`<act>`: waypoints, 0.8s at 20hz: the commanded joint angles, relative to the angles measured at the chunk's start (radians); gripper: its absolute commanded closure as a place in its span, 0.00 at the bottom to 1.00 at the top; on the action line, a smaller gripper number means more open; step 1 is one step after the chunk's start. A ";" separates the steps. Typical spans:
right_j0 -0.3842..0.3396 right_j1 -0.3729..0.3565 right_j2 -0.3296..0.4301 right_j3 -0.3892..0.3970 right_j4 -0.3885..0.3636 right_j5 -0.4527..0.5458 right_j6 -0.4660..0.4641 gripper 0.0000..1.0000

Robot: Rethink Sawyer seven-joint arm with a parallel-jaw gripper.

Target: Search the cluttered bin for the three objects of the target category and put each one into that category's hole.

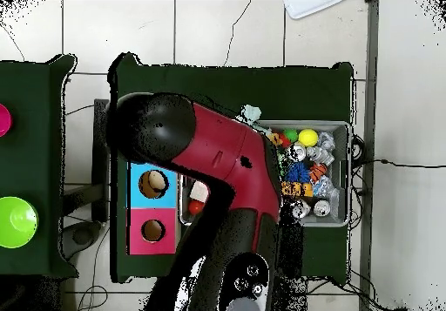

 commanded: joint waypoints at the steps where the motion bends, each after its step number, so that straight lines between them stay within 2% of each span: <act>1: 0.003 0.076 0.055 -0.026 0.014 0.003 0.293 1.00; 10: 0.021 0.147 0.042 -0.117 0.013 0.002 0.339 1.00; 16: 0.047 0.176 0.037 -0.119 0.026 -0.039 0.361 1.00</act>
